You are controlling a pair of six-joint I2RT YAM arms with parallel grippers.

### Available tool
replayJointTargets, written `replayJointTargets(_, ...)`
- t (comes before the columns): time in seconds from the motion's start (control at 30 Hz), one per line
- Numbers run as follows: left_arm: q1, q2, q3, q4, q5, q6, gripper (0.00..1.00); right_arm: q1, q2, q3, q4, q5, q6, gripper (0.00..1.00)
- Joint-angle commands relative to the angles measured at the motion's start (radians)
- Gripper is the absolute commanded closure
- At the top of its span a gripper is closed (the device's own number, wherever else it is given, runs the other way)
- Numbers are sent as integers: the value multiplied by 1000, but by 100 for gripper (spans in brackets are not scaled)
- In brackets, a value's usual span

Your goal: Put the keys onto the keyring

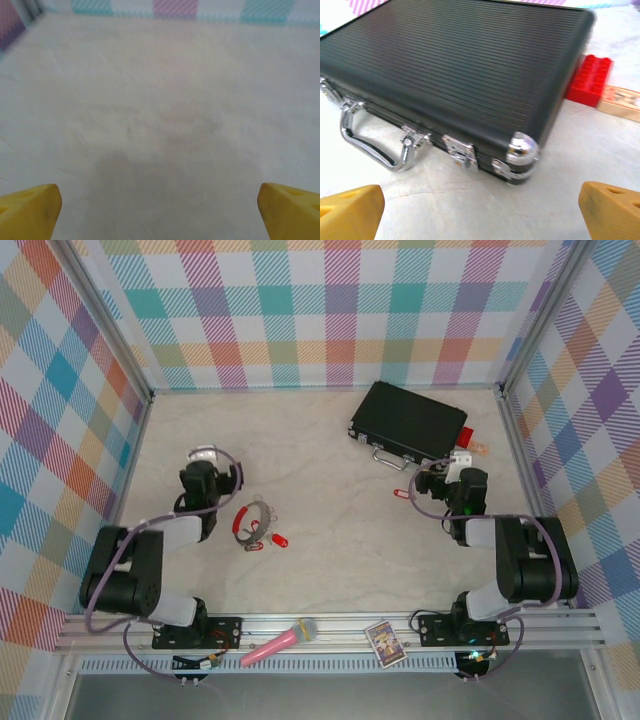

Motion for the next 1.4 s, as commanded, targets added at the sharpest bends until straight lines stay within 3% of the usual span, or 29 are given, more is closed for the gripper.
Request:
replayJointTargets(0.0,7,-167,131,-300,-165,-175,0,7,-169,64,-247,138,92,1)
replayJointTargets(0.13,9,-321,200,-558,-206,-477,0,5,-318,121,-426,136,244,1)
replayJointTargets(0.27,10,-420,113,-486,-18,-511,0,5,-428,163,-621,186,578,1)
replayJointTargets(0.47,2,-373,83,-586,89,-577,0,15,-443,147,-482,-163,591,1)
replayJointTargets(0.63,-39,-278,33,-574,174,-596,4,140,-333,219,-572,-243,607,1)
replayJointTargets(0.77,-86,-228,37,-602,179,-605,6,293,-275,237,-613,-173,547,1)
replayJointTargets(0.9,-156,-196,48,-630,195,-600,7,338,-234,236,-606,-207,574,1)
replayJointTargets(0.97,-190,-189,52,-641,214,-585,21,377,-228,225,-591,-188,569,1)
replayJointTargets(1.07,-246,-173,71,-686,205,-602,21,439,-230,183,-525,-134,524,1)
replayJointTargets(1.17,-326,-144,115,-765,103,-611,22,456,-212,172,-507,-119,509,1)
replayJointTargets(1.37,-353,-8,181,-834,96,-661,30,467,-182,168,-495,-132,524,1)
